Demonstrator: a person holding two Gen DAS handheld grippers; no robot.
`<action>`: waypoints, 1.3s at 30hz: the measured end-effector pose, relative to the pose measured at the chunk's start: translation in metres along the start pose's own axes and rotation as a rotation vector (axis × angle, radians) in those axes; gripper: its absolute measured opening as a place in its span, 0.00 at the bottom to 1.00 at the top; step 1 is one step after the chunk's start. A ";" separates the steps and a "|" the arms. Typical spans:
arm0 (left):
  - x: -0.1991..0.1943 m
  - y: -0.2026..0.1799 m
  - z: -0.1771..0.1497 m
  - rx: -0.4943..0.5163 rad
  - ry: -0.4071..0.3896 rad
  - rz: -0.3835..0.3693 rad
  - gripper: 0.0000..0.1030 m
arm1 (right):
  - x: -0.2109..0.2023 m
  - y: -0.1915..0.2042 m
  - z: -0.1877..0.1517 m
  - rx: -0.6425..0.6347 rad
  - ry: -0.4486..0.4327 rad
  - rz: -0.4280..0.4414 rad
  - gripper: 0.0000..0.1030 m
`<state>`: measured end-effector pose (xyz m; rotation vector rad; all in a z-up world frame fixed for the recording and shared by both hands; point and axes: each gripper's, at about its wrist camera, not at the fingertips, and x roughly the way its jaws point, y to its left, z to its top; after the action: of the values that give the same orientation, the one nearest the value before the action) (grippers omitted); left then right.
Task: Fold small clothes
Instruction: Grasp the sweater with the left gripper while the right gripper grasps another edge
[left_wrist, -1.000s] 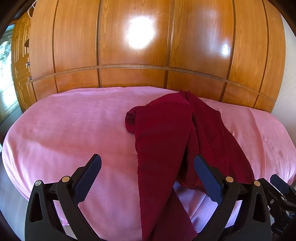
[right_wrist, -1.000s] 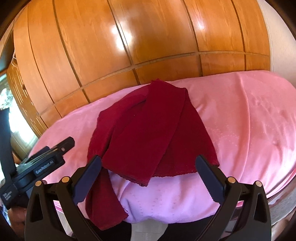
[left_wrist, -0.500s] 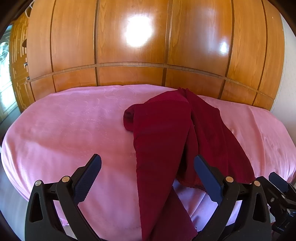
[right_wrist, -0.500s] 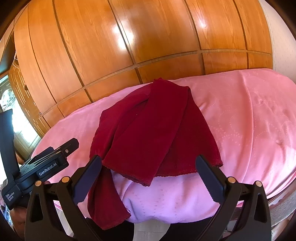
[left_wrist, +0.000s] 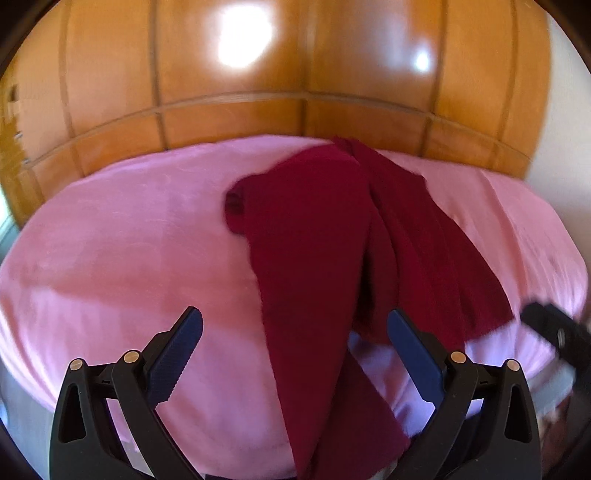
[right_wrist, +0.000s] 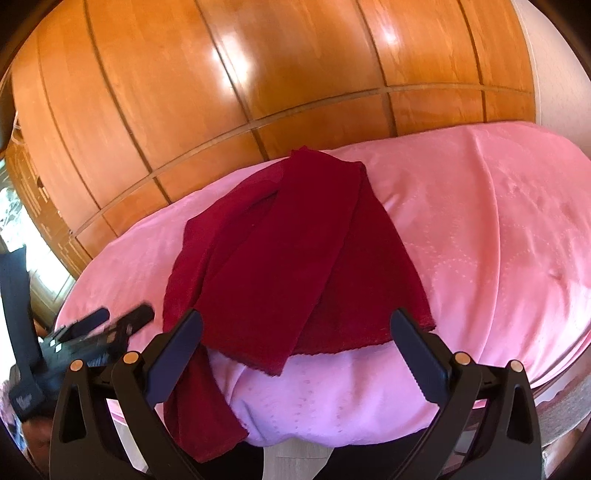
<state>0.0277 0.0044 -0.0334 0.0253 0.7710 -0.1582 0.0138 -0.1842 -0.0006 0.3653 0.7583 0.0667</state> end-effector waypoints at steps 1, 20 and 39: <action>0.000 -0.001 -0.003 0.025 0.003 -0.025 0.95 | 0.003 -0.002 0.002 0.000 0.007 0.003 0.98; 0.045 0.023 -0.023 0.002 0.171 -0.227 0.10 | 0.106 0.017 0.009 -0.166 0.270 0.057 0.19; 0.050 0.239 0.197 -0.345 -0.142 0.068 0.09 | 0.092 -0.148 0.215 -0.129 -0.058 -0.442 0.08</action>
<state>0.2351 0.2179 0.0645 -0.2844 0.6462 0.0388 0.2169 -0.3701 0.0305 0.0715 0.7586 -0.3083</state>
